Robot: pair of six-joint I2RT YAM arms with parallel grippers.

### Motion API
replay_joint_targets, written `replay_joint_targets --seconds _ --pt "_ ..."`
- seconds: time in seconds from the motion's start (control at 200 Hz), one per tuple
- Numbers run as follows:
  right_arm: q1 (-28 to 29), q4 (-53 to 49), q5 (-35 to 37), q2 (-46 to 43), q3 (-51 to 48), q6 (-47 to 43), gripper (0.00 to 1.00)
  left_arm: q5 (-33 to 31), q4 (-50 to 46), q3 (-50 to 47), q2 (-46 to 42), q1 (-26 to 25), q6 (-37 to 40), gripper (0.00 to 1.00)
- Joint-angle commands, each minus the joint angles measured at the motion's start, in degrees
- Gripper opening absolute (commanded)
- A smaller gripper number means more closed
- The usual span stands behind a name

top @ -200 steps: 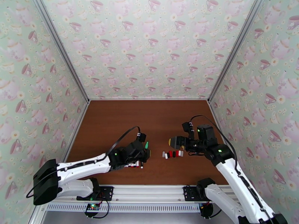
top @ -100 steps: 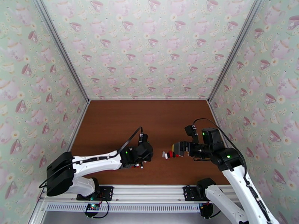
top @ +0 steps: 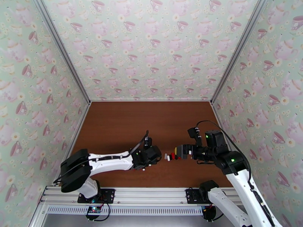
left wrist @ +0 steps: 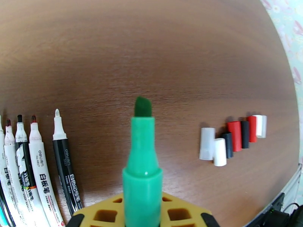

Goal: Open the pen caps

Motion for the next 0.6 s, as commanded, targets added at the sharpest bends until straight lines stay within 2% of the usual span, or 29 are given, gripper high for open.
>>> replay_joint_targets --seconds 0.0,0.596 --pt "0.4 -1.1 1.7 -0.5 0.1 -0.9 1.00 -2.4 -2.9 1.7 1.8 -0.4 -1.6 0.16" --pt "0.4 -1.3 3.0 -0.7 -0.5 -0.5 1.00 -6.4 -9.8 6.4 9.3 -1.9 -4.3 0.24"
